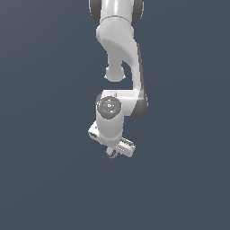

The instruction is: Pick up the object and move it to a goal position.

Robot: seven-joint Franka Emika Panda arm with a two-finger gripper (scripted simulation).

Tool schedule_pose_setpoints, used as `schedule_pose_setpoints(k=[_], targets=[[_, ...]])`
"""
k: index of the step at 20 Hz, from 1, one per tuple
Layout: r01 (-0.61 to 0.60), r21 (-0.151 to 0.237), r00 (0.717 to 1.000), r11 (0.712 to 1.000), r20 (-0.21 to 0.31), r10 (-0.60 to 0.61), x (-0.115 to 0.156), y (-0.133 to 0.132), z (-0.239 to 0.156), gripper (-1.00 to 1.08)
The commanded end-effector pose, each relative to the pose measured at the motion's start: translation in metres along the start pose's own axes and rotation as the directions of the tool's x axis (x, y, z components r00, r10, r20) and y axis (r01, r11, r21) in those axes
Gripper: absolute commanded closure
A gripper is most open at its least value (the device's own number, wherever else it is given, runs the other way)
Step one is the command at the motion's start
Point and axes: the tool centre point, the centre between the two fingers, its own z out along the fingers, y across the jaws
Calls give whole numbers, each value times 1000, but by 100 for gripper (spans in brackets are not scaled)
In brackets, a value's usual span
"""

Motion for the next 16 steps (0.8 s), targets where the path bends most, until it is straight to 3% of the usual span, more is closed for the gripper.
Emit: schedule_pose_setpoints(k=[1,7,13,14,16], targets=[[-1,-1,1000,1000,1,1,0,1,9,-92],[-4,-1,1000,1000,0,4,-1,1,40,-92],[-5,-1,1000,1000,0,5,1,0,45,-92],[-5,-1,1000,1000,0,5,1,0,45,108],[-5,-1,1000,1000,0,5,1,0,45,108]])
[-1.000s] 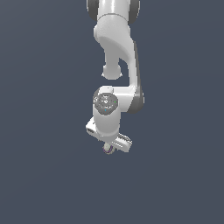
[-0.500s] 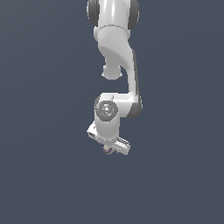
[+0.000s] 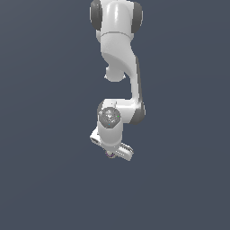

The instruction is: Pick up the object and move it to a goal position.

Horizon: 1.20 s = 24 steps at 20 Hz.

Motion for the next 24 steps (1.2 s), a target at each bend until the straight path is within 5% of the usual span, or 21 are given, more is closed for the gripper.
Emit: schedule_pose_setpoints(k=[1,24], targets=[[0,0,1000,1000,-1,0,0,0,0,108],[0,0,1000,1000,0,0,-31,3,-37,108]])
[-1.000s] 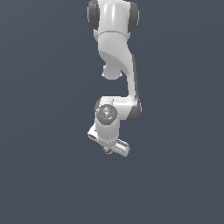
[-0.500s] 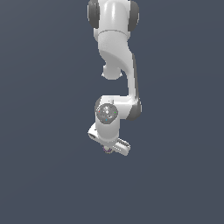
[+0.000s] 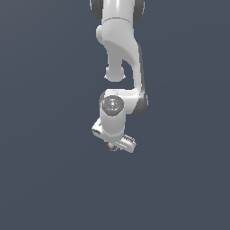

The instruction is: Pick up the object and move it to a goal position.

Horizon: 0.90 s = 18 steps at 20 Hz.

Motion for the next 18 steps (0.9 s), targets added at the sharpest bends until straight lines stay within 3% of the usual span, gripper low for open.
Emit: schedule_pose_setpoints(k=[1,18], targets=[[0,2,1000,1000,-2,0,-9,0,-13,108],[0,2,1000,1000,-2,0,-100,8,-125,108]])
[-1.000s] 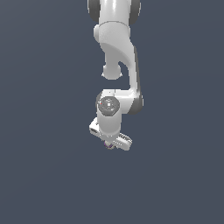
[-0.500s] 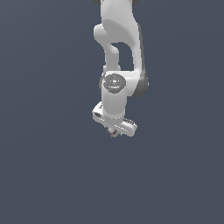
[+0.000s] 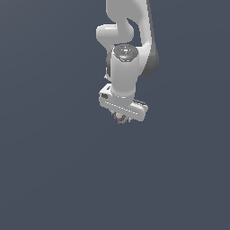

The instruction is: Pick up the object and move it to a goal position.

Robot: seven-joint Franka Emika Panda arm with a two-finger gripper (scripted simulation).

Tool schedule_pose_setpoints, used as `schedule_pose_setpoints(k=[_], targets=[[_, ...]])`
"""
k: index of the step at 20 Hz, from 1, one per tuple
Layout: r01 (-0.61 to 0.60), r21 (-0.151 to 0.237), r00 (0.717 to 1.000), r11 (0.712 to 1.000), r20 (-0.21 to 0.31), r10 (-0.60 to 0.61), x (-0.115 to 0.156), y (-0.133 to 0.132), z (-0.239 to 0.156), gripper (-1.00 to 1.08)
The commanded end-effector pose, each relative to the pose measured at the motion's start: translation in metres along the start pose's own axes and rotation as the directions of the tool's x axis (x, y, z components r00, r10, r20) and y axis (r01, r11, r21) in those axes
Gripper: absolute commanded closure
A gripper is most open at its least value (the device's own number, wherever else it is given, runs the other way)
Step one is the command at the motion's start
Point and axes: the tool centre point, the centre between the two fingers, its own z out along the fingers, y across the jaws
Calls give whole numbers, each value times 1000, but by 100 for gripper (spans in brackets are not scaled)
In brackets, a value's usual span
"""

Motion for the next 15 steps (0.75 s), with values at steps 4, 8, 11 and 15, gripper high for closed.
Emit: schedule_pose_setpoints(k=[4,8,11,15], targets=[[0,0,1000,1000,-1,0,-23,2,-30,108],[0,0,1000,1000,-2,0,-33,2,-45,108],[0,0,1000,1000,-2,0,-38,2,-52,108],[0,0,1000,1000,-2,0,-40,2,-55,108]])
